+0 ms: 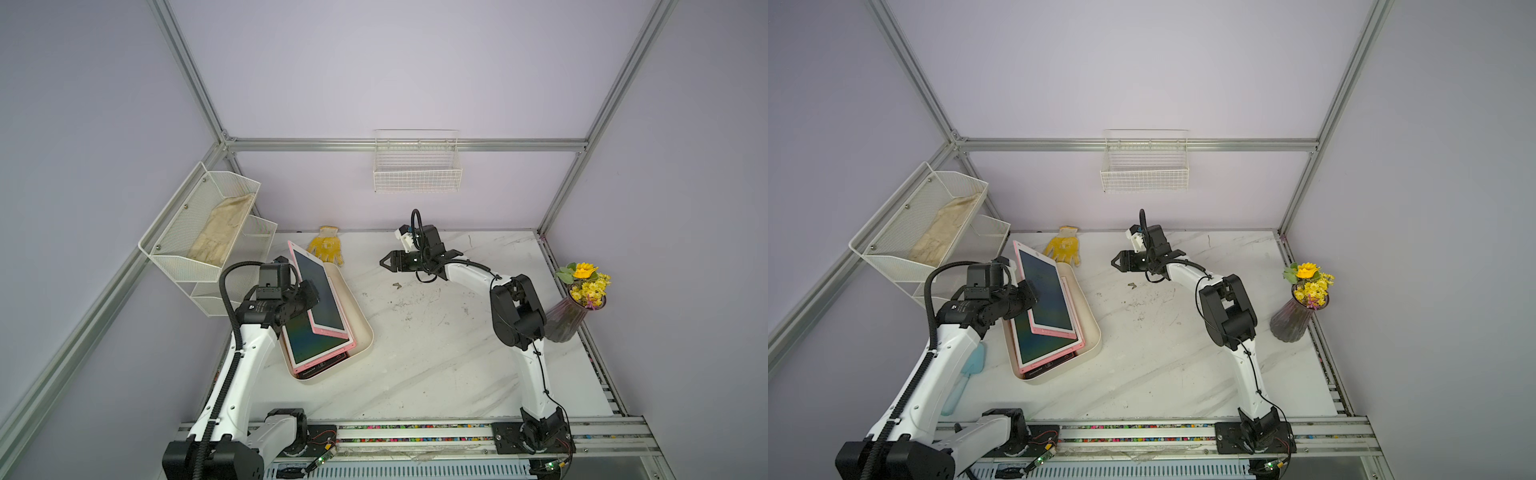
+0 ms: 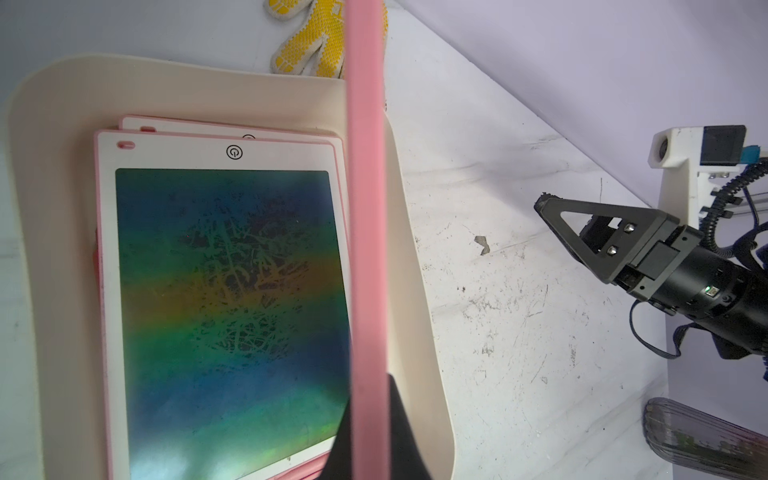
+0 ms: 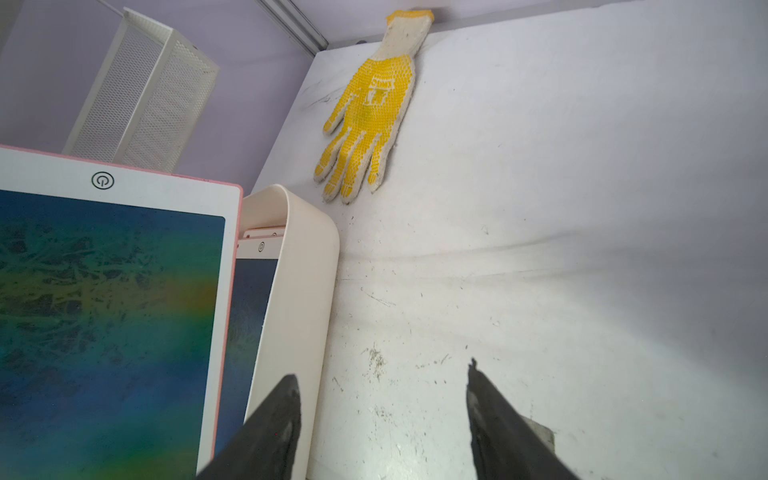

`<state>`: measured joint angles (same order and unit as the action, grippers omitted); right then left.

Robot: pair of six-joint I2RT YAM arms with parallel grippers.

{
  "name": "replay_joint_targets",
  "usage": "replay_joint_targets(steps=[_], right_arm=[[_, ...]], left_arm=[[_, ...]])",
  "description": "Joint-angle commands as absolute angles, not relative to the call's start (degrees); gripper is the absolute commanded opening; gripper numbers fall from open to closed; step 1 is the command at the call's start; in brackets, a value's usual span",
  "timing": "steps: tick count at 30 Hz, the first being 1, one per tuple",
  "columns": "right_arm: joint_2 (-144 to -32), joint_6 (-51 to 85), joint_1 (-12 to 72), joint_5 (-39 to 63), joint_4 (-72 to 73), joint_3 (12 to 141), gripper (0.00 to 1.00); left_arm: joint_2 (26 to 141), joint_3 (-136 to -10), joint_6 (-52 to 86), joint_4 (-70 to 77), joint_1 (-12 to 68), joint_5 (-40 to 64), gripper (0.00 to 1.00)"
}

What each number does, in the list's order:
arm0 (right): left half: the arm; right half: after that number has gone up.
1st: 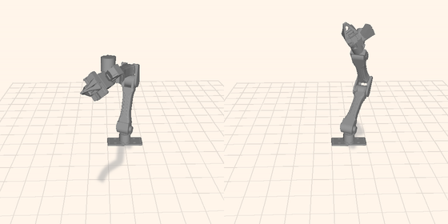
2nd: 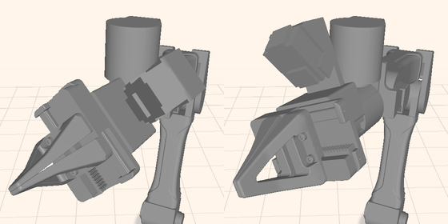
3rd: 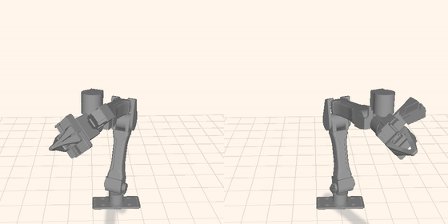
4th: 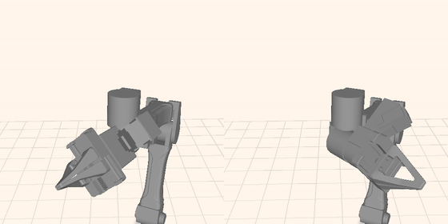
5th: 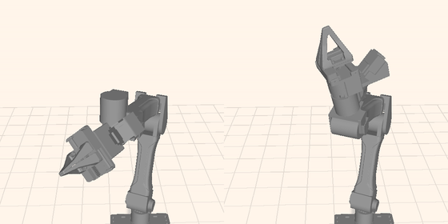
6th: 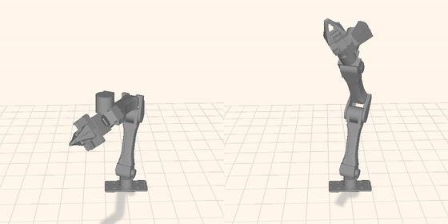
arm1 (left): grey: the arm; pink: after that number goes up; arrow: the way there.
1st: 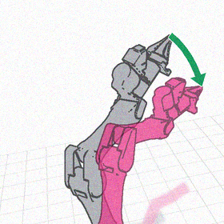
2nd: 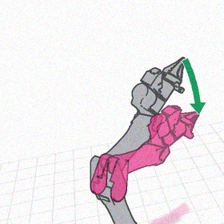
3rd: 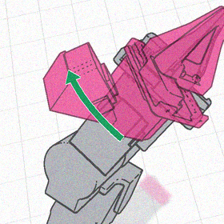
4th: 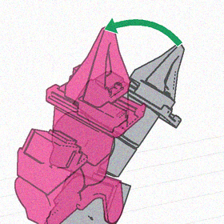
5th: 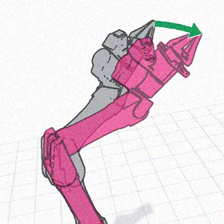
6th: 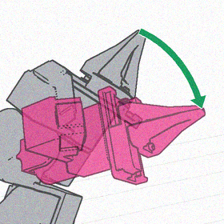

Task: Take out the writing tablet from the storage box
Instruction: Pick up the writing tablet from the storage box.

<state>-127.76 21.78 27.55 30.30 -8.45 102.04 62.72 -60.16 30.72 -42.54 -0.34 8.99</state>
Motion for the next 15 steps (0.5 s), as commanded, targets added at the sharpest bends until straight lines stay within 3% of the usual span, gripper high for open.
replay_joint_targets(steps=[1,15], right_arm=[[-124.39,20.91,26.01,29.97,-7.10,101.03,0.65],[-115.82,22.54,17.60,33.37,-4.48,89.17,0.68]], left_arm=[[62.66,-68.60,29.84,-40.61,0.17,9.05,0.06],[75.36,-83.19,32.07,-41.30,10.50,8.16,0.06]])
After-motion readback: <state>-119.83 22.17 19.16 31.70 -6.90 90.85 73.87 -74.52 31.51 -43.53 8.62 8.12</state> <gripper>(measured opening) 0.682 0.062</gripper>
